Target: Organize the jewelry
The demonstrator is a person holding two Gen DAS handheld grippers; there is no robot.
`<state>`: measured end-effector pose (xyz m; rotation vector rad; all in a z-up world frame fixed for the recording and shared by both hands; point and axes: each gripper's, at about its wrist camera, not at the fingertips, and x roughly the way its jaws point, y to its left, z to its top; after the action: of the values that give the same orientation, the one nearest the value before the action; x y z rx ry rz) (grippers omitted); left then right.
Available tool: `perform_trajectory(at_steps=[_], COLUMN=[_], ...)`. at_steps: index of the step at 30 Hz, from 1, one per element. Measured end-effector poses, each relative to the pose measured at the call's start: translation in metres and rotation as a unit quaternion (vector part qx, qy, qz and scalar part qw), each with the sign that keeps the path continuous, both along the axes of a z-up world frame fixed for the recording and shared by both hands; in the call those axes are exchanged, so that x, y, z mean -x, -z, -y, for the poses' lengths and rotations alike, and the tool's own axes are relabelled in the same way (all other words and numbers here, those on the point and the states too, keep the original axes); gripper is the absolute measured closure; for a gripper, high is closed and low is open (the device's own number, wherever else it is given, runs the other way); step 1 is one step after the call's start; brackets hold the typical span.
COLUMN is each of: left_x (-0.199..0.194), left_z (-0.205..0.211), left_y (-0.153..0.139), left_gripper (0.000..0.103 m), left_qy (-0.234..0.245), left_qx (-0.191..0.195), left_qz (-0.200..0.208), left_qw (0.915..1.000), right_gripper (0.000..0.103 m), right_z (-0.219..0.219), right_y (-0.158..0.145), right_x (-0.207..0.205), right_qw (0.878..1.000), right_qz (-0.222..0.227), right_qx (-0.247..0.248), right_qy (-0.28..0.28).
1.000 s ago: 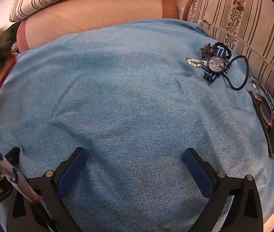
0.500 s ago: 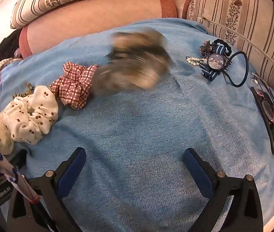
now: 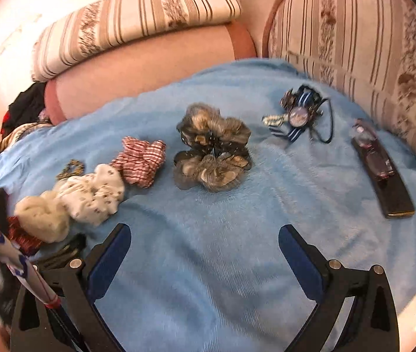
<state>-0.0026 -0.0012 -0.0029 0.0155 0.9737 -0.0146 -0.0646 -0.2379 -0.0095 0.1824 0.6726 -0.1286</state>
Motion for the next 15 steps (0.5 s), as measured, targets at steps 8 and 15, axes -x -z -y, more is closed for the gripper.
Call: perform_trajectory(at_steps=[8, 15], left_x=[0.044, 0.154], left_z=[-0.007, -0.026], left_y=[-0.017, -0.088], left_gripper=[0.000, 0.000], left_qy=[0.014, 0.060], left_qx=[0.015, 0.013], left_qz=[-0.004, 0.115], left_qw=[0.9998, 0.9914], right_gripper=[0.001, 0.001], right_z=[-0.007, -0.012], right_y=[-0.009, -0.020], right_x=[0.039, 0.082], right_qw=[1.000, 0.999], right_qz=[0.007, 0.019], right_qx=[0.012, 0.010], right_qy=[-0.024, -0.039])
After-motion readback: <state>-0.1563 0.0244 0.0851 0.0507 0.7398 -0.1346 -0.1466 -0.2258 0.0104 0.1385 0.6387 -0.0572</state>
